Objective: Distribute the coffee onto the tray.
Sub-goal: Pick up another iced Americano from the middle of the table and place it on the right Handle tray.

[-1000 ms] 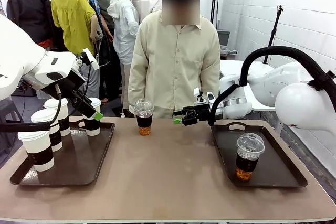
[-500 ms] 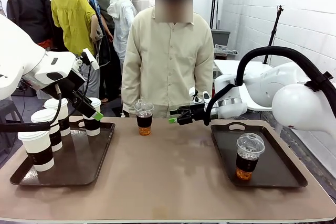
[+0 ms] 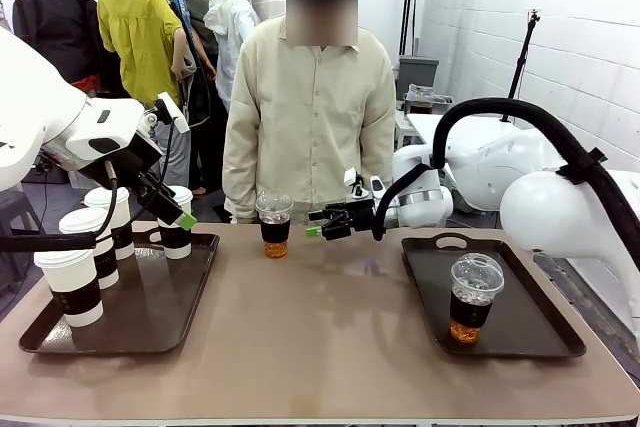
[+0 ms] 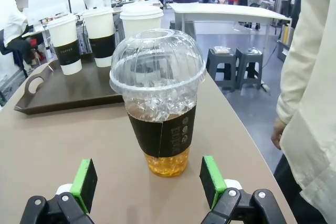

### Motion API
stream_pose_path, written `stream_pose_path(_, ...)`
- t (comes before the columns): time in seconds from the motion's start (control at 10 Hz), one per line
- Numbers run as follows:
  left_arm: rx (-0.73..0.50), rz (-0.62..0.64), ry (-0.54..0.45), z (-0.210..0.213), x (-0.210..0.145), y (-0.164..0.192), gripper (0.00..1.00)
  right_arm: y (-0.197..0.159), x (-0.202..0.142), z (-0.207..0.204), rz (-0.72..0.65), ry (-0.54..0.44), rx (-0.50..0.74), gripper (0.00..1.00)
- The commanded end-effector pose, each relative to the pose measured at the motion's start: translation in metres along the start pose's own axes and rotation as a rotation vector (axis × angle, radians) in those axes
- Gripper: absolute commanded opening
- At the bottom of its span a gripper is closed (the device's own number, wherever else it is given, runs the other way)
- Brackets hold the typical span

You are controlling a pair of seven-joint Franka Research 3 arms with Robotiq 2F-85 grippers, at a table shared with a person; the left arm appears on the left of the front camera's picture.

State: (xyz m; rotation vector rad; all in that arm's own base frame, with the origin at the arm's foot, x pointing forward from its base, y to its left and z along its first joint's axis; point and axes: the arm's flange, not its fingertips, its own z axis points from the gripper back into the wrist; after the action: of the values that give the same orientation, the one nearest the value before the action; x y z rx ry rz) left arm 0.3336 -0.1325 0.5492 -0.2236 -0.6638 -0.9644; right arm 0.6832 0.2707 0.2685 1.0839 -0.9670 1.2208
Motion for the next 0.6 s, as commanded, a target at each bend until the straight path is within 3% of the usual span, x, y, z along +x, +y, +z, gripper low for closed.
stream_pose_path(0.0, -0.002, -0.001, 0.004, 0.001, -0.001, 0.000, 1.00, -0.017, 0.002, -0.014, -0.022, 0.002, 0.010, 1.00)
stream_pose_path(0.5, -0.002, -0.001, 0.004, 0.001, -0.001, 0.000, 1.00, -0.024, -0.003, -0.033, -0.048, -0.019, 0.051, 1.00)
